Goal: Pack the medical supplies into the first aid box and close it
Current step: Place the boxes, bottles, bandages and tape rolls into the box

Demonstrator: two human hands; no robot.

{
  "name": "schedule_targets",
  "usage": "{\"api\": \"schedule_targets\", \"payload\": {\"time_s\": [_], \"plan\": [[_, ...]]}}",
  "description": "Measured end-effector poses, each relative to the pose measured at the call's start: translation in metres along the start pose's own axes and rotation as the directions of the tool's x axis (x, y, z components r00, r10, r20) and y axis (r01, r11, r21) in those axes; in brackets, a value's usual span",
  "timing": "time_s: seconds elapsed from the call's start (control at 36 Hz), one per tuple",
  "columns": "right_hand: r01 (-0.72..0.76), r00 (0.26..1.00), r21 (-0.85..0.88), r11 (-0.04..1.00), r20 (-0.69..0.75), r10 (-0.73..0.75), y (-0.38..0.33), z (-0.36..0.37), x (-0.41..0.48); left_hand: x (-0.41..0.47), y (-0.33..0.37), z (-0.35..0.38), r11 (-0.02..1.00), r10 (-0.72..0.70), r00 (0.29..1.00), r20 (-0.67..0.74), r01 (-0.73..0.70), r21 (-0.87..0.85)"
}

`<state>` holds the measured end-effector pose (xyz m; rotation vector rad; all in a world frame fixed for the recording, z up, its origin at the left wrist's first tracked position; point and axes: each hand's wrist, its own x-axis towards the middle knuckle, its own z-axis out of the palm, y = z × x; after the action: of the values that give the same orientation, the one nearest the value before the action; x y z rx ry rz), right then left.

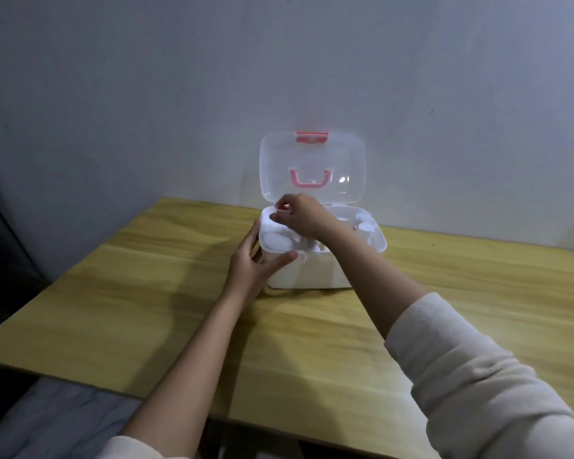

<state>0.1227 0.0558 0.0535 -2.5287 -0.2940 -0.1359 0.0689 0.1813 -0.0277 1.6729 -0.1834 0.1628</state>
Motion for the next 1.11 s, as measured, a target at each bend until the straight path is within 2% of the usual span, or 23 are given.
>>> {"api": "schedule_targets", "payload": {"time_s": [0.25, 0.5, 0.64, 1.11], "plan": [[-0.025, 0.995, -0.155, 0.988, 0.093, 0.04, 0.001, 0.001, 0.006, 0.003, -0.008, 0.003, 0.999, 0.022, 0.999, -0.029, -0.023, -0.041], [-0.081, 0.977, -0.117, 0.99, 0.187, 0.103, -0.004, -0.01, 0.001, 0.004, -0.007, 0.004, 0.998, -0.002, 0.999, -0.046, -0.001, -0.057], [-0.09, 0.979, -0.132, 0.987, 0.17, 0.112, -0.008, -0.016, -0.004, 0.003, -0.006, 0.003, 0.999, 0.003, 0.998, -0.057, -0.006, -0.045], [0.067, 0.996, -0.11, 0.992, 0.063, -0.06, -0.001, -0.022, -0.015, 0.002, -0.007, 0.001, 1.0, 0.018, 0.999, -0.042, -0.018, -0.013]]}}
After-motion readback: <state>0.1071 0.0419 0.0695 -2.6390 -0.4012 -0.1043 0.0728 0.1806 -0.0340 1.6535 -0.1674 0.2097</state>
